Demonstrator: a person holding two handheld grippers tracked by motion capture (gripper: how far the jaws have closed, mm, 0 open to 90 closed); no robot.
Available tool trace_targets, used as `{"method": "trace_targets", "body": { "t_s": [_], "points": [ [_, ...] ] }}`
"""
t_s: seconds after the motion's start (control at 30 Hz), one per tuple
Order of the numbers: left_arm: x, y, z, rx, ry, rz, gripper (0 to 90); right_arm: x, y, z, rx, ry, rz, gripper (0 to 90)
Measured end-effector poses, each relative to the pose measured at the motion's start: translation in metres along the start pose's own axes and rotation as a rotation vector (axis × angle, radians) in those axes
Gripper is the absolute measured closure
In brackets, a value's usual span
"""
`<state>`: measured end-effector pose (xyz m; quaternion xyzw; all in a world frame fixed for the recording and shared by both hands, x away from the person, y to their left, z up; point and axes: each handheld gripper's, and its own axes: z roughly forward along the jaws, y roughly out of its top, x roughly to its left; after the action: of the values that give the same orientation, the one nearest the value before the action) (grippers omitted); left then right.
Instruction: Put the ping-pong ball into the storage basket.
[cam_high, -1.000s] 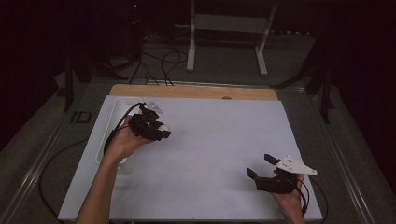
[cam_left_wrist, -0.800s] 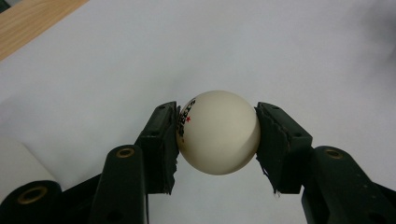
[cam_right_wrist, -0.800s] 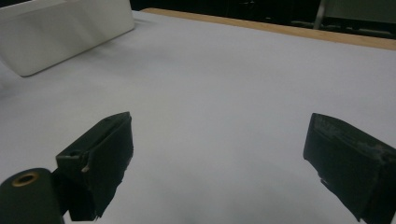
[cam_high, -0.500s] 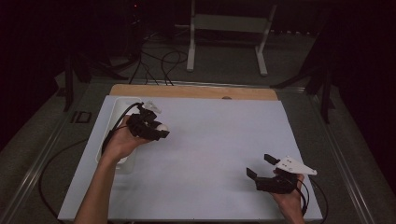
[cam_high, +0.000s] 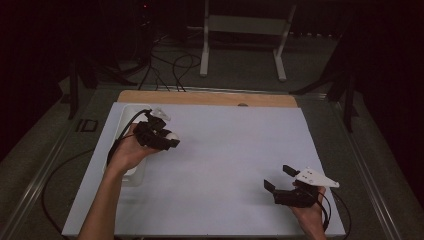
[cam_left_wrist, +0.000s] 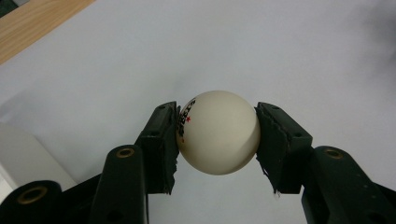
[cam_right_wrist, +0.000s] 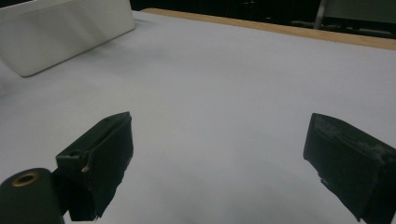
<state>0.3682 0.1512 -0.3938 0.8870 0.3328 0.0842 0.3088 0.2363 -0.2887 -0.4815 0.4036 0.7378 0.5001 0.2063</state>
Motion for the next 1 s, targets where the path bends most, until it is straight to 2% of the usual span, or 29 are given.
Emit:
{"method": "trace_targets", "body": {
  "t_s": [1.0],
  "points": [
    [0.005,-0.004,-0.012,-0.004,0.024,-0.022,51.3,0.000,-0.001,0.001,0.007,0.003,0.001,8.0]
  ]
}}
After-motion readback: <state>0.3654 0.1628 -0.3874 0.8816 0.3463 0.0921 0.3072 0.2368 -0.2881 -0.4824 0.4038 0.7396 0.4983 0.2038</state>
